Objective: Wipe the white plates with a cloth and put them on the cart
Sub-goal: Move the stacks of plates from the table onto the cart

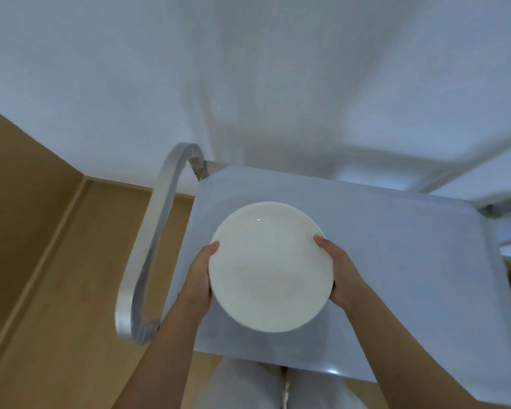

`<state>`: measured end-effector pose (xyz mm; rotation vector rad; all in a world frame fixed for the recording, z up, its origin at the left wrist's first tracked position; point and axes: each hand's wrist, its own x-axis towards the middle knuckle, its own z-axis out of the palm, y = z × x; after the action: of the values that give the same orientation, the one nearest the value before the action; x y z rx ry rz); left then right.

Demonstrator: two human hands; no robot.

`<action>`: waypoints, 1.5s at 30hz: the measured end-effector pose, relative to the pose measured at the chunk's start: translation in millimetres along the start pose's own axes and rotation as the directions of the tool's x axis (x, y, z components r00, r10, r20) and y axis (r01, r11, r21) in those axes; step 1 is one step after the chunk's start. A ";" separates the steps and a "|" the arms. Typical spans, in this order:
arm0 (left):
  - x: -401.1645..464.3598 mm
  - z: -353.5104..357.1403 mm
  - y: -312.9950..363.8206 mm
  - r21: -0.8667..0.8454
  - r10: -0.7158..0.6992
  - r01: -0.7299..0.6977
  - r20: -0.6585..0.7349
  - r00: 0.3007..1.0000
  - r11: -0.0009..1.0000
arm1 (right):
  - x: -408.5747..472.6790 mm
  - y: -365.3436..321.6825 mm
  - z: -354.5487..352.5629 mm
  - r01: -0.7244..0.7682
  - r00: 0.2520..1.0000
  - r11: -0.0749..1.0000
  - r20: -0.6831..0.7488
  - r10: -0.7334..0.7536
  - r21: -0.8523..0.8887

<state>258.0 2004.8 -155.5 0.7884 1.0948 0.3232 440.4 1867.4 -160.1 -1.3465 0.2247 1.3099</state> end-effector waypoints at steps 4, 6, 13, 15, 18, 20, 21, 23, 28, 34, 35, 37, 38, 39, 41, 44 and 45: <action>-1.0 14.1 36.3 0.352 0.304 -0.249 -0.110 0.946 0.903 | -8.6 -18.7 -8.3 0.080 0.980 0.997 -0.181 -0.082 -0.019; -3.3 37.0 48.8 0.372 0.373 -0.321 -0.075 0.925 0.871 | -19.4 -30.6 -20.9 0.115 0.965 0.993 -0.234 -0.117 -0.022; -37.8 182.0 3.9 0.390 0.383 -0.432 0.200 0.902 0.814 | -97.9 -53.2 -120.3 0.320 0.895 0.945 -0.350 -0.276 0.074; -58.5 233.0 -28.3 0.450 0.374 -0.485 0.317 0.872 0.749 | -130.0 -51.6 -167.8 0.364 0.847 0.931 -0.425 -0.318 0.028; -92.6 306.6 -78.8 0.526 0.345 -0.578 0.478 0.808 0.624 | -176.2 -41.3 -243.4 0.386 0.751 0.919 -0.551 -0.364 -0.081; -118.8 358.9 -116.1 0.541 0.323 -0.645 0.574 0.752 0.540 | -207.8 -30.6 -301.5 0.364 0.678 0.911 -0.616 -0.402 -0.194; -129.4 378.7 -130.4 0.543 0.316 -0.681 0.617 0.720 0.492 | -218.4 -25.6 -324.4 0.333 0.651 0.907 -0.633 -0.419 -0.258; -154.3 424.4 -163.4 0.541 0.281 -0.758 0.712 0.643 0.364 | -242.0 -15.4 -376.8 0.263 0.583 0.885 -0.667 -0.464 -0.385; -189.5 510.7 -219.8 0.448 0.167 -0.894 0.882 0.441 -0.006 | -269.0 -1.9 -477.0 -0.105 0.534 0.780 -0.697 -0.478 -0.617; -165.1 593.4 -263.3 0.440 0.091 -0.871 0.898 0.431 -0.219 | -263.0 -21.5 -551.5 -0.243 0.580 0.727 -0.697 -0.422 -0.643; -157.6 604.8 -271.0 0.428 0.099 -0.862 0.903 0.418 -0.270 | -258.4 -26.4 -560.6 -0.250 0.591 0.725 -0.694 -0.410 -0.642; -143.2 627.5 -285.8 0.422 0.086 -0.843 0.904 0.418 -0.335 | -247.5 -39.5 -577.5 -0.269 0.617 0.712 -0.684 -0.389 -0.648; -136.6 636.7 -293.3 0.434 0.065 -0.832 0.896 0.440 -0.347 | -242.0 -46.1 -585.0 -0.281 0.633 0.702 -0.677 -0.377 -0.654; -128.6 646.4 -301.4 0.459 0.048 -0.818 0.879 0.474 -0.346 | -234.5 -54.8 -594.8 -0.294 0.655 0.684 -0.661 -0.365 -0.668; -117.1 655.9 -316.0 0.530 0.019 -0.784 0.832 0.554 -0.325 | -221.5 -66.2 -609.3 -0.305 0.704 0.630 -0.614 -0.356 -0.714; -97.4 667.5 -334.4 0.659 0.002 -0.702 0.730 0.684 -0.270 | -197.5 -85.9 -633.1 -0.274 0.736 0.608 -0.570 -0.366 -0.745; -91.4 668.4 -340.1 0.690 -0.019 -0.673 0.695 0.719 -0.264 | -189.6 -91.6 -639.3 -0.265 0.743 0.608 -0.561 -0.366 -0.748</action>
<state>761.3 1442.1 -184.0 2.6170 0.2912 -0.4105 786.6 1290.3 -165.2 -2.6056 0.0632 0.7796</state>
